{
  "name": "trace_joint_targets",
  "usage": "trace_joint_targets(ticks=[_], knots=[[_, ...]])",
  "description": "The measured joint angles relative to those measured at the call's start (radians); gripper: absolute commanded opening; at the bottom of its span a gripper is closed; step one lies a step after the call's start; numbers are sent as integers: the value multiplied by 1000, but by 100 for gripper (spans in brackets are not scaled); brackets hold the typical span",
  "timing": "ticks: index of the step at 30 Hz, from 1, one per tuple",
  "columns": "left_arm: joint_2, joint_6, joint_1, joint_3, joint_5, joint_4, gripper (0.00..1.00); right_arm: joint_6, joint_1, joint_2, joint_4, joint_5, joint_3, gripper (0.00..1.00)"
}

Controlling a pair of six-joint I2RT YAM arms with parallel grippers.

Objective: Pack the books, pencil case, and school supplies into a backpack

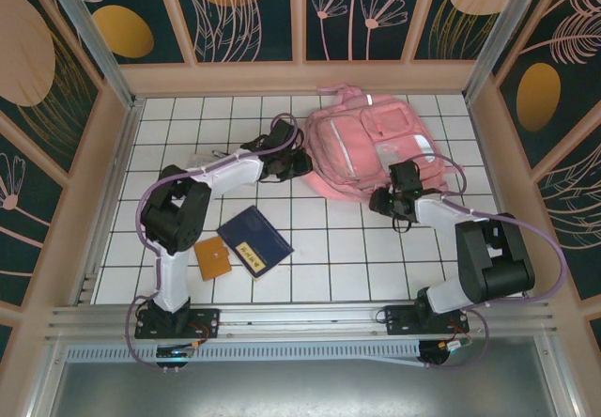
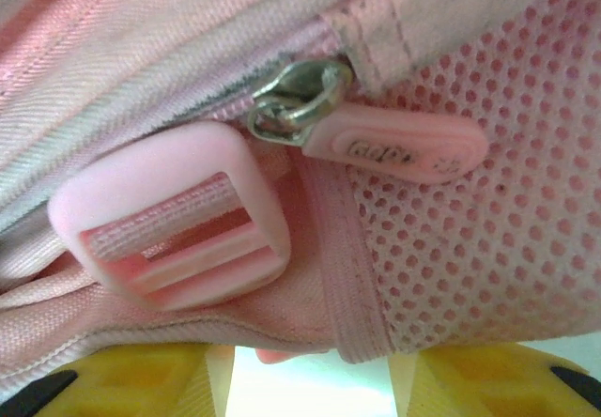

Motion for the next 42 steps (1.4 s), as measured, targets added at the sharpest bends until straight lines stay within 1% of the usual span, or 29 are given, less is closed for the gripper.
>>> trace_joint_targets(ticks=[1, 4, 10, 15, 22, 26, 30, 36, 42], knots=[[-10, 0, 0, 13, 0, -12, 0, 14, 5, -2, 11, 2, -8, 47], [-32, 2, 0, 55, 8, -35, 0, 30, 15, -10, 30, 8, -16, 38], [-50, 12, -1, 144, 29, -60, 0, 34, 18, -27, 68, 30, -33, 18], [-50, 15, -2, 153, 33, -73, 0, 24, 18, -47, 68, 46, -39, 1], [-50, 20, -2, 153, 34, -80, 0, 8, 18, -107, 59, 41, -43, 0], [-50, 38, -2, 163, 34, -92, 0, -10, 20, -155, 39, -4, -44, 0], [-50, 43, -2, 167, 38, -96, 0, -47, 45, -174, 8, -112, -31, 0], [-50, 10, -2, 113, 55, -42, 0, -85, 119, -132, -37, -286, 63, 0], [-48, -21, -7, 39, 61, 29, 0, -45, 198, -77, -19, -398, 137, 0]])
